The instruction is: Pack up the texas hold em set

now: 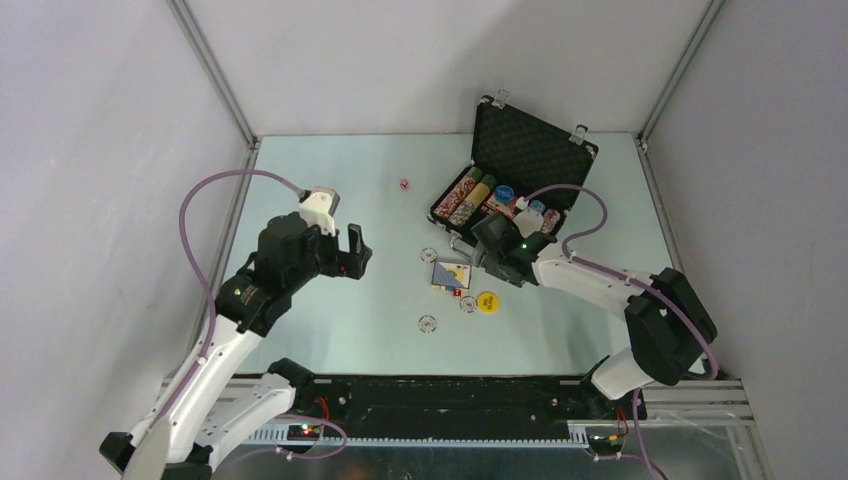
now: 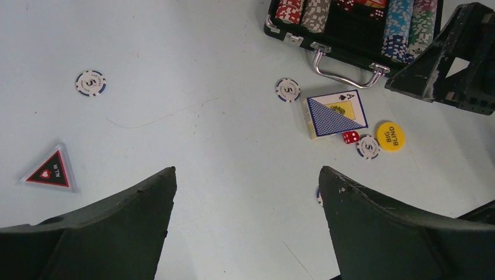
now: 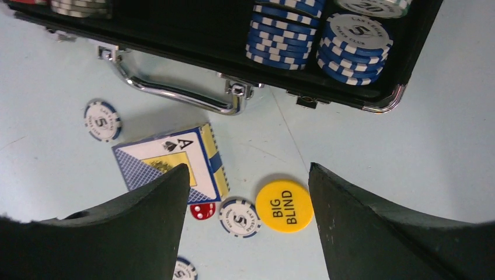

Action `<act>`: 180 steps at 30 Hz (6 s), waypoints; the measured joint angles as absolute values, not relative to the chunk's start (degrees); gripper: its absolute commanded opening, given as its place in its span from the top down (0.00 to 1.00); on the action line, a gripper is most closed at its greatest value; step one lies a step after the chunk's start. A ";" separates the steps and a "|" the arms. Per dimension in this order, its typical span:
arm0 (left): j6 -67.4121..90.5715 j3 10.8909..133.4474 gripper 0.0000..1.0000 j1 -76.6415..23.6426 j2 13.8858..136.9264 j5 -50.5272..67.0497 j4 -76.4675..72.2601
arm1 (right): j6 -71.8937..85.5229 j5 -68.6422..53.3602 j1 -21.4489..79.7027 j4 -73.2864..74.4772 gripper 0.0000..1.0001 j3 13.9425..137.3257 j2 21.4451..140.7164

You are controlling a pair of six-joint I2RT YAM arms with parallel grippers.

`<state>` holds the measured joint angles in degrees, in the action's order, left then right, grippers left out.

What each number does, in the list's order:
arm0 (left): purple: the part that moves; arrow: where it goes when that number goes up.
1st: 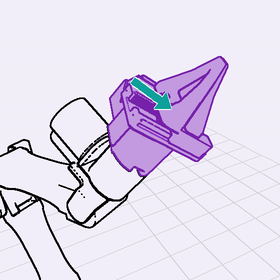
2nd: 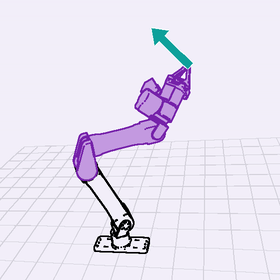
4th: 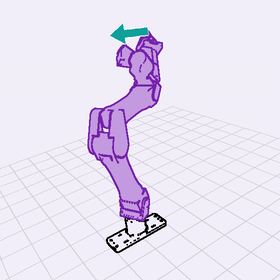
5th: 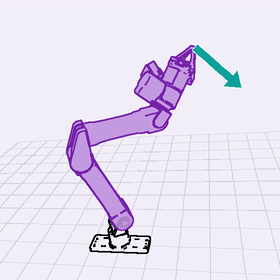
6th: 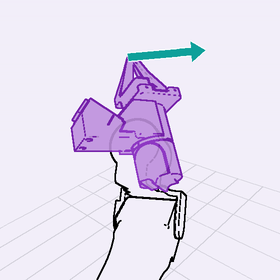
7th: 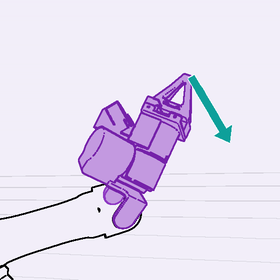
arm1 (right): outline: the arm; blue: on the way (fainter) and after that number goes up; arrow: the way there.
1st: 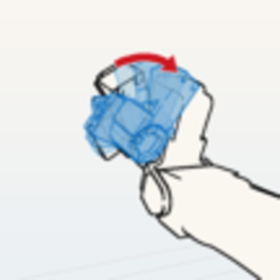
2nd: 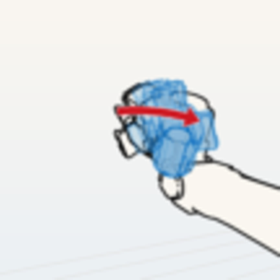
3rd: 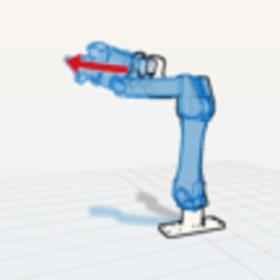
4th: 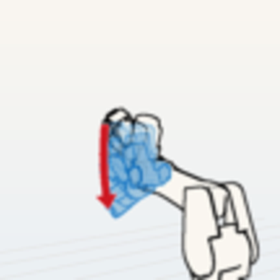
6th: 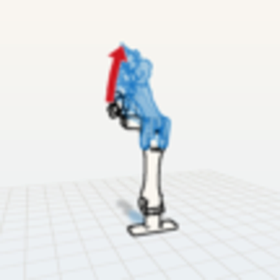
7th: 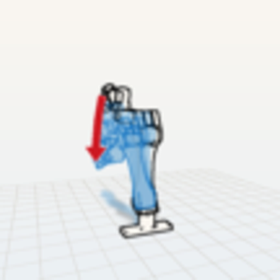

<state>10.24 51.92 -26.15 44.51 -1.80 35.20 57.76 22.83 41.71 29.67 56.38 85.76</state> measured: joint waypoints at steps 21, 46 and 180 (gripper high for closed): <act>10.24 51.72 0.03 -26.09 44.53 -1.10 35.20 | 64.51 31.05 42.30 29.74 0.22 59.37 97.62; 10.24 51.42 0.03 -25.96 44.53 -1.08 35.20 | 62.61 36.10 42.09 36.29 0.21 67.13 106.98; 11.49 50.35 0.07 -25.21 41.93 -13.54 34.87 | 27.14 14.59 43.42 25.58 0.27 127.09 137.69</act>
